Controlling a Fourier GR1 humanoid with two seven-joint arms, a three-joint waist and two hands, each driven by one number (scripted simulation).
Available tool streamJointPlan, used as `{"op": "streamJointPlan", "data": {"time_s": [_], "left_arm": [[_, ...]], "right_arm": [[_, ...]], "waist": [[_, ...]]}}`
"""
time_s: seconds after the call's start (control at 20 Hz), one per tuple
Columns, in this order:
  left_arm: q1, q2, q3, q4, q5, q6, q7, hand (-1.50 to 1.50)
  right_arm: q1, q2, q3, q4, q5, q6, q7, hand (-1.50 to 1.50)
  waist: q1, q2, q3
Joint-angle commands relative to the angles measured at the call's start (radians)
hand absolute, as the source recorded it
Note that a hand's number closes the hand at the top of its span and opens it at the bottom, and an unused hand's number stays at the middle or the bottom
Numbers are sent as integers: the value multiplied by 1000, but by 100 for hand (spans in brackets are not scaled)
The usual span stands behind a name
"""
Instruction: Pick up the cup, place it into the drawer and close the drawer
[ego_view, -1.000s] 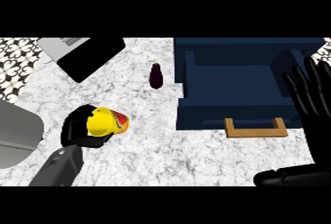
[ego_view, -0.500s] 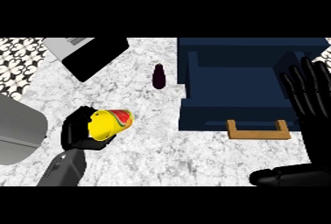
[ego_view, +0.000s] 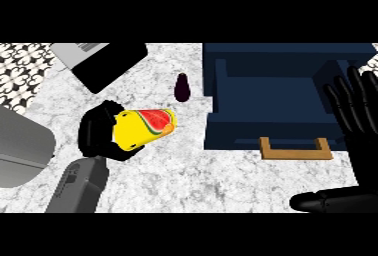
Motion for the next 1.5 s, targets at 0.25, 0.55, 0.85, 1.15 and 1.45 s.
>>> {"op": "streamJointPlan", "data": {"time_s": [0.25,0.55,0.85,1.15,1.45], "left_arm": [[-41,-53,-121,-392,81,178,349,150],[-217,-53,-158,-346,28,294,422,150],[-387,-32,-150,-358,8,375,580,150],[-524,-53,-220,-204,-1,482,552,150],[-615,-53,-206,-37,-7,475,517,150]], "right_arm": [[8,18,25,-28,27,-21,13,-150],[6,-10,-15,6,-1,17,-23,-150],[23,16,3,59,17,23,-79,-150],[45,20,30,24,42,20,-63,-150],[14,-22,-54,73,-31,57,-85,-150]], "waist": [[-9,3,-1],[-18,6,-1],[-16,6,-1],[-23,7,-1],[-25,10,-1]]}}
